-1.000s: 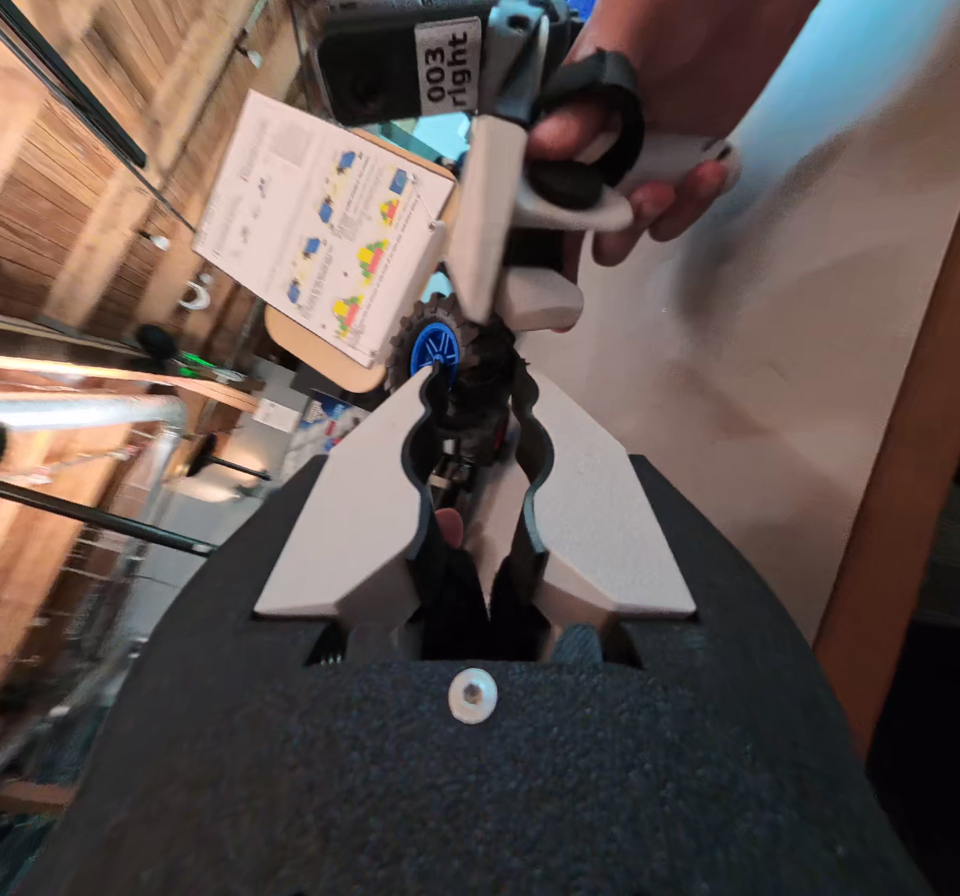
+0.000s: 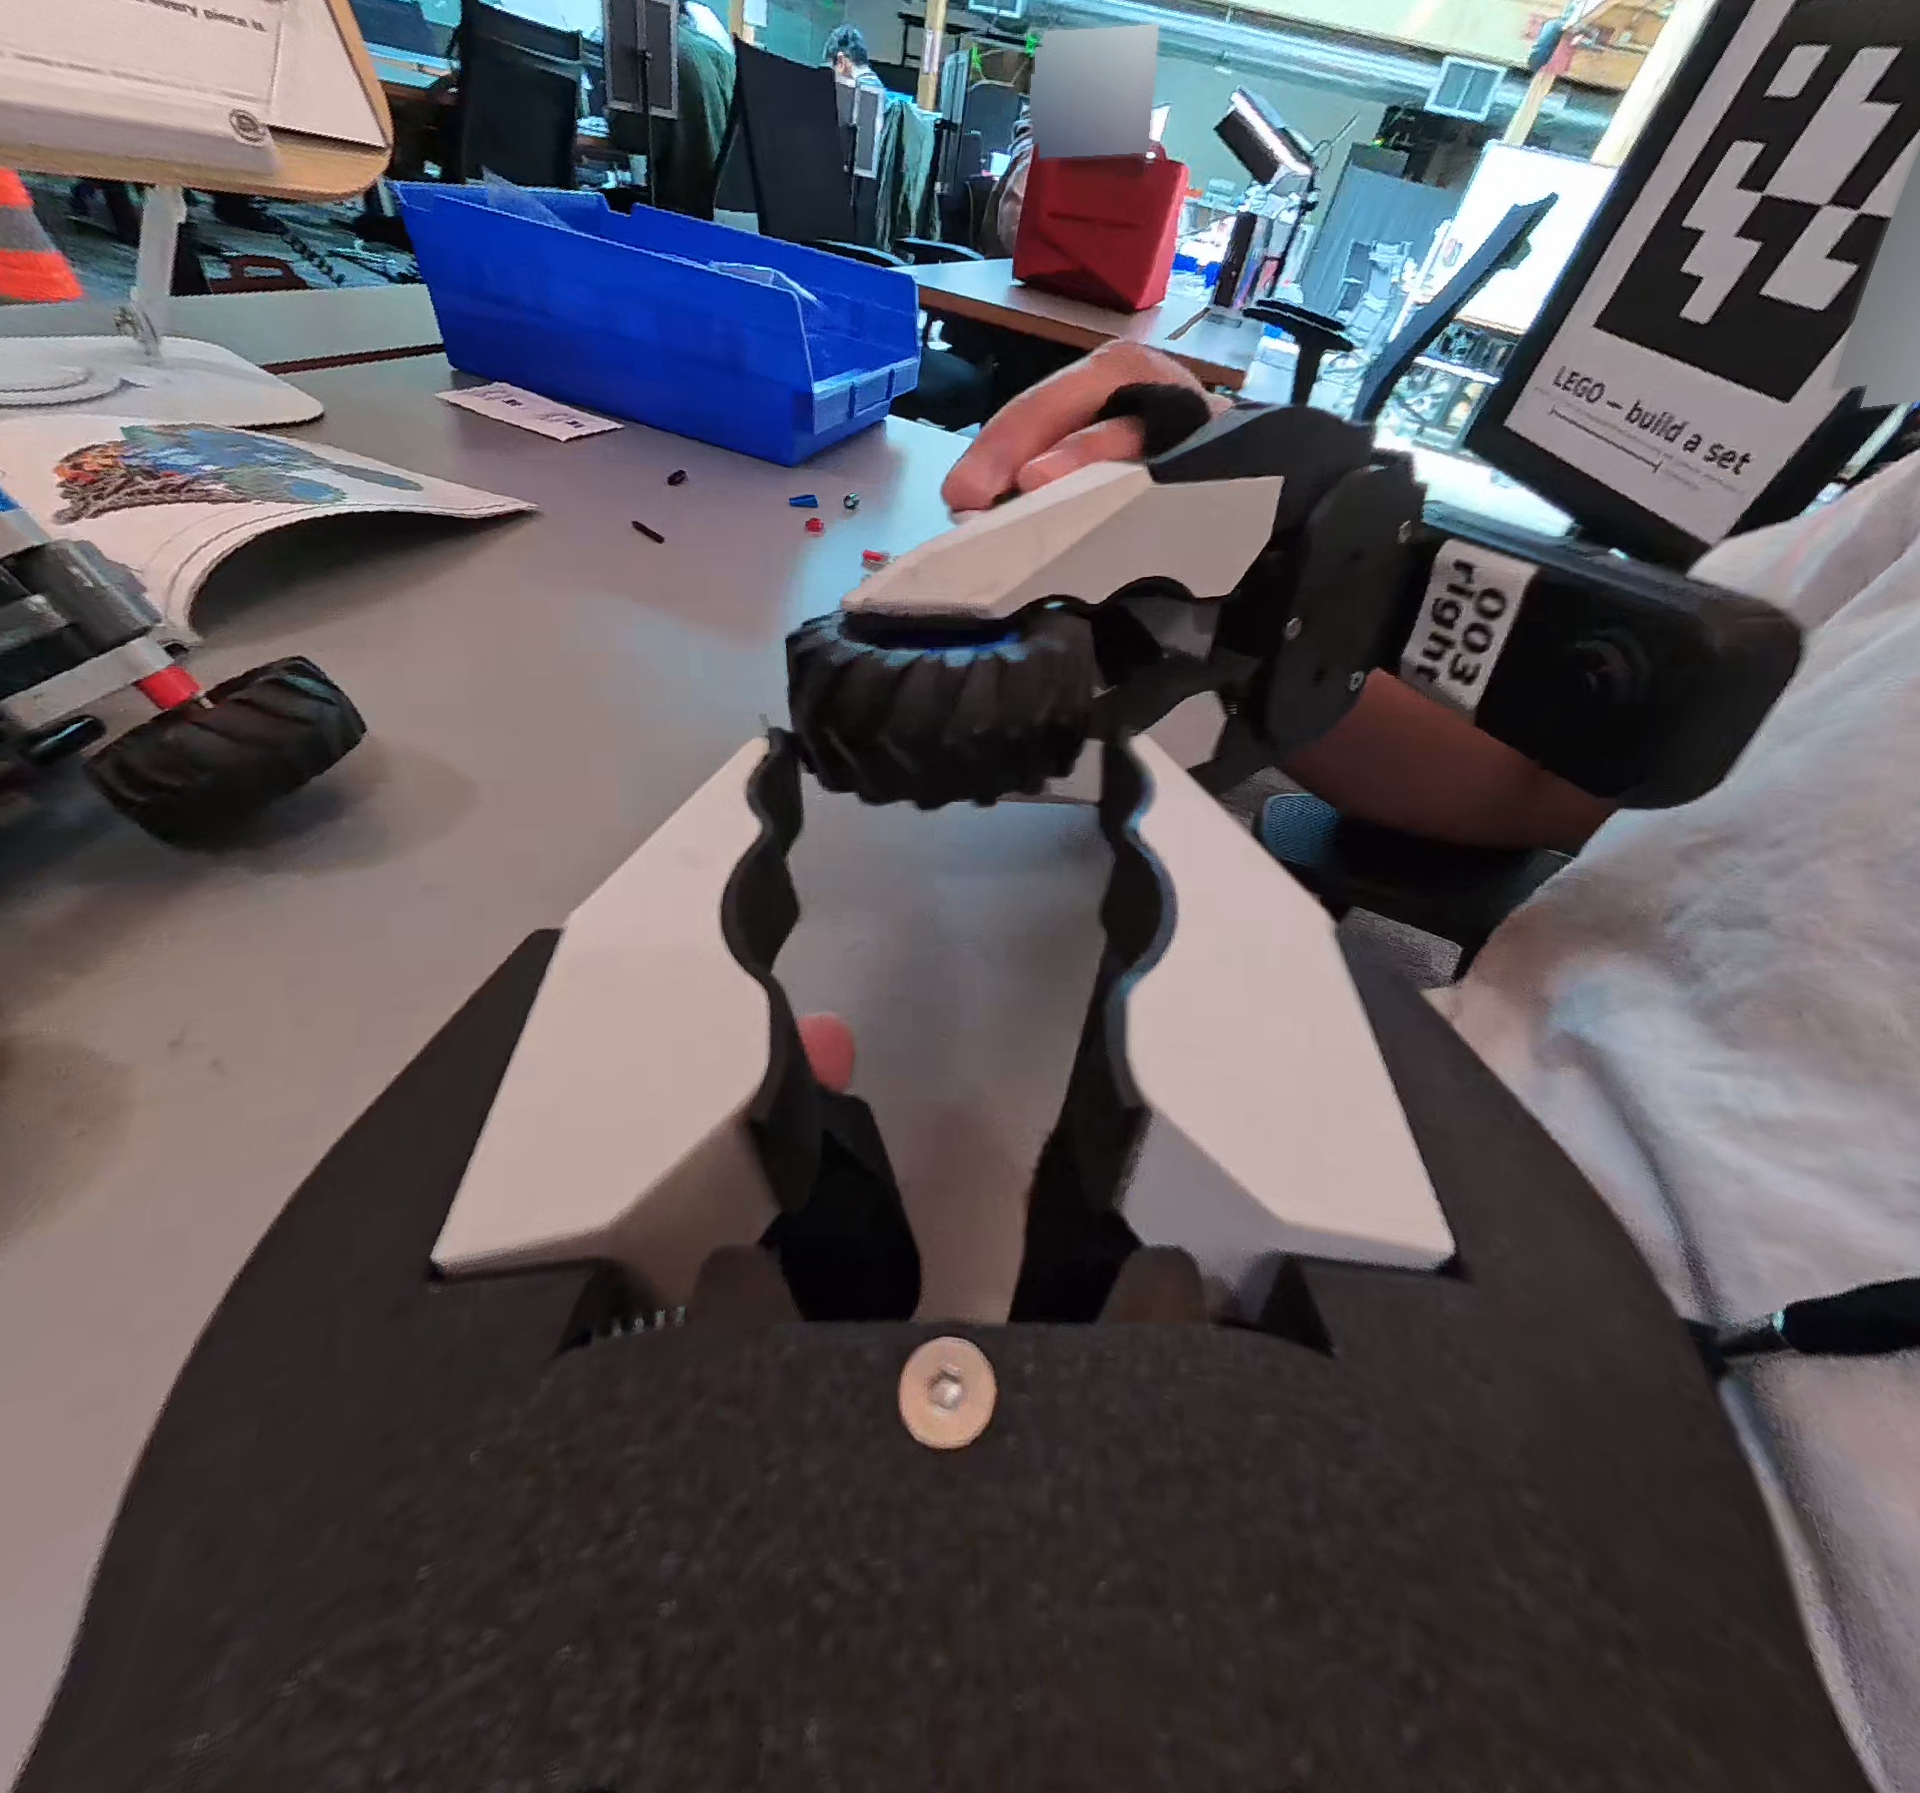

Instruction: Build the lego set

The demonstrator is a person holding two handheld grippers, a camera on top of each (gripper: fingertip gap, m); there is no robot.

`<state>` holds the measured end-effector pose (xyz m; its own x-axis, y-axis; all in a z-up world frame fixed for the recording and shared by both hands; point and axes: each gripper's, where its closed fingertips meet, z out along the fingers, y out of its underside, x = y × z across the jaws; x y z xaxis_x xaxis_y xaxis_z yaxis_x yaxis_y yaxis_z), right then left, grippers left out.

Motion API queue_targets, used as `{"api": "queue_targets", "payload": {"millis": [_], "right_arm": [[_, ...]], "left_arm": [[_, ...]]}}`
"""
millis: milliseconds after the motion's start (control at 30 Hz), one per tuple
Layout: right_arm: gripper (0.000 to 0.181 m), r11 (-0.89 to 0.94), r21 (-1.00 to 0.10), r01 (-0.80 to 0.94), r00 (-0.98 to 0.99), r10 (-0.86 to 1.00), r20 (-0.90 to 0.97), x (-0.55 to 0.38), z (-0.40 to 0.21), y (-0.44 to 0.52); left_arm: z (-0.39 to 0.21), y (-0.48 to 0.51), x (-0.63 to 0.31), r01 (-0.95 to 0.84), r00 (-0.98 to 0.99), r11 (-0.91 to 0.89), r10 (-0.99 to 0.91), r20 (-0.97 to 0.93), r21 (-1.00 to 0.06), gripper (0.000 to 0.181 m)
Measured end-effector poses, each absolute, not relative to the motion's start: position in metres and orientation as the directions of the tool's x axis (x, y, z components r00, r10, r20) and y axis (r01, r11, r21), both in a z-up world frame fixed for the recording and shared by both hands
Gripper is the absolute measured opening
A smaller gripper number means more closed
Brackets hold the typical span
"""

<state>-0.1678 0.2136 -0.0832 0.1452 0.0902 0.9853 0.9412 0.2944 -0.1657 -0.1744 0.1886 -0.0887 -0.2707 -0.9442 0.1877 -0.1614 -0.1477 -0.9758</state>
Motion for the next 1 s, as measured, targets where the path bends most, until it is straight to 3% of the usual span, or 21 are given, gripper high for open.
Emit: {"api": "queue_targets", "payload": {"millis": [33, 133, 233, 333, 400, 467, 500, 533, 567, 633, 700, 800, 1000], "right_arm": [[0.027, 0.287, -0.142, 0.947, 0.123, 0.084, 0.989, -0.167, -0.086, 0.215], [0.027, 0.287, -0.089, 0.954, 0.073, 0.065, 0.995, -0.171, -0.094, 0.216], [0.027, 0.294, -0.117, 0.948, 0.102, 0.066, 0.993, -0.174, -0.094, 0.216], [0.033, 0.305, -0.299, 0.904, 0.270, 0.133, 0.954, -0.172, -0.086, 0.214], [0.040, 0.268, -0.520, 0.811, 0.445, 0.294, 0.846, -0.167, -0.082, 0.210], [0.048, 0.192, -0.759, 0.623, 0.615, 0.479, 0.626, -0.164, -0.074, 0.207], [0.043, 0.133, -0.855, 0.501, 0.664, 0.575, 0.478, -0.164, -0.069, 0.205], [0.026, 0.036, -0.926, 0.375, 0.684, 0.663, 0.303, -0.164, -0.069, 0.205], [0.029, -0.086, -0.964, 0.253, 0.687, 0.717, 0.117, -0.164, -0.070, 0.208], [0.047, -0.320, -0.946, 0.043, 0.571, 0.785, -0.239, -0.173, -0.073, 0.205], [0.043, -0.492, -0.871, 0.019, 0.469, 0.773, -0.427, -0.177, -0.087, 0.202], [0.038, -0.569, -0.805, 0.166, 0.531, 0.740, -0.413, -0.167, -0.126, 0.204], [0.029, -0.591, -0.772, 0.233, 0.571, 0.726, -0.383, -0.166, -0.149, 0.213]], "left_arm": [[-0.090, 0.187, -0.174, -0.168, -0.278, -0.148, -0.941, 0.191, -0.974, 0.067], [-0.092, 0.189, -0.171, -0.180, -0.260, -0.155, -0.945, 0.199, -0.971, 0.071], [-0.093, 0.196, -0.169, -0.193, -0.226, -0.167, -0.951, 0.210, -0.967, 0.057], [-0.086, 0.196, -0.173, -0.153, -0.243, -0.101, -0.960, 0.137, -0.983, 0.056], [-0.077, 0.203, -0.178, -0.086, -0.203, 0.010, -0.979, 0.008, -0.996, 0.056], [-0.068, 0.212, -0.184, -0.035, -0.121, 0.171, -0.979, -0.166, -0.985, 0.056], [-0.068, 0.218, -0.185, -0.037, -0.072, 0.273, -0.960, -0.270, -0.961, 0.057], [-0.070, 0.222, -0.186, -0.056, -0.033, 0.369, -0.929, -0.367, -0.928, 0.057], [-0.077, 0.222, -0.186, -0.086, -0.029, 0.435, -0.900, -0.434, -0.896, 0.056], [-0.099, 0.214, -0.183, -0.179, -0.100, 0.421, -0.907, -0.410, -0.889, 0.057], [-0.118, 0.204, -0.179, -0.278, -0.159, 0.319, -0.946, -0.284, -0.906, 0.057], [-0.141, 0.203, -0.173, -0.415, -0.131, 0.238, -0.971, -0.201, -0.878, 0.057], [-0.164, 0.202, -0.172, -0.534, -0.110, 0.213, -0.977, -0.182, -0.819, 0.060]]}}
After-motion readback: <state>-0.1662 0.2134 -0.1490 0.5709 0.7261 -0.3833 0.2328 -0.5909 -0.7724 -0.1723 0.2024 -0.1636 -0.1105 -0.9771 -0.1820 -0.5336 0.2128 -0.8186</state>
